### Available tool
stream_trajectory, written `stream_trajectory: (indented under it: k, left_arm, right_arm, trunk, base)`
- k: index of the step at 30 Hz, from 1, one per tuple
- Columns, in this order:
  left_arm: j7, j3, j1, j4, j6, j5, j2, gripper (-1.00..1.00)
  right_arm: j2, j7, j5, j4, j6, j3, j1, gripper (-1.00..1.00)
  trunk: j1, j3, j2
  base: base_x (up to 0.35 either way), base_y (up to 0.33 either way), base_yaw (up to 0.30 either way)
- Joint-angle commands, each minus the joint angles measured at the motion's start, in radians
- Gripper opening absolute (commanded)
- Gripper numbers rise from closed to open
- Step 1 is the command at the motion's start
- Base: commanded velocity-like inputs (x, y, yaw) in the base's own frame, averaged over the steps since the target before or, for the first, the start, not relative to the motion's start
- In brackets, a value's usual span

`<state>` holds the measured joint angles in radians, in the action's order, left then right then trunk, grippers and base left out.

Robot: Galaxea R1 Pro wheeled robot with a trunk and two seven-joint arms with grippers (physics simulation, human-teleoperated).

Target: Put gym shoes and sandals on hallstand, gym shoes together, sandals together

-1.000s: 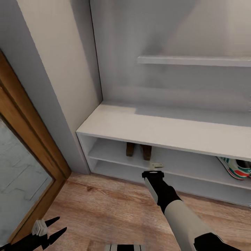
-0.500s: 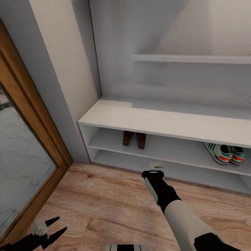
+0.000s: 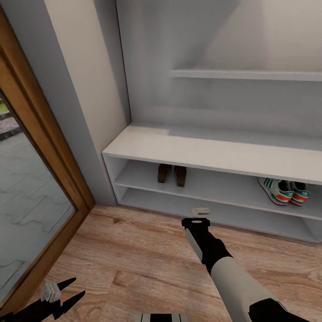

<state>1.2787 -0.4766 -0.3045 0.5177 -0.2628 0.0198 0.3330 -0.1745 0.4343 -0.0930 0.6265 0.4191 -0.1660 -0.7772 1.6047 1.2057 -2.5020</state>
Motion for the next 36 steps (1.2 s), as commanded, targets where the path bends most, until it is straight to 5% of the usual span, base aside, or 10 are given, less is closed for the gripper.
stream_trajectory:
  k: [1, 17, 33, 36]
  left_arm:
    - [0.004, -0.003, -0.001, -0.001, -0.005, 0.002, 0.0, 1.0]
    - [0.004, -0.007, -0.001, -0.001, -0.006, 0.002, 0.0, 1.0]
    - [0.004, -0.007, -0.001, 0.014, -0.007, 0.002, 0.0, 1.0]
    - [0.004, -0.009, -0.001, 0.016, -0.006, 0.002, 0.0, 1.0]
  right_arm:
    - [0.0, 0.008, -0.01, 0.001, 0.002, -0.003, -0.001, 1.0]
    - [0.0, 0.008, -0.011, -0.078, -0.087, -0.005, 0.001, 1.0]
    - [0.0, -0.005, -0.007, -0.302, -0.373, -0.01, 0.001, 1.0]
    - [0.0, -0.07, -0.005, -0.336, -0.394, -0.01, 0.001, 1.0]
  trunk:
    - [0.0, 0.001, 0.0]
    - [0.0, -0.006, 0.0]
    - [0.0, -0.006, 0.0]
    - [0.0, -0.006, 0.0]
  base:
    - [-0.001, 0.0, -0.037]
    - [-0.141, 0.0, -0.067]
    - [-0.209, 0.0, 0.0]
    - [-0.004, 0.0, 0.0]
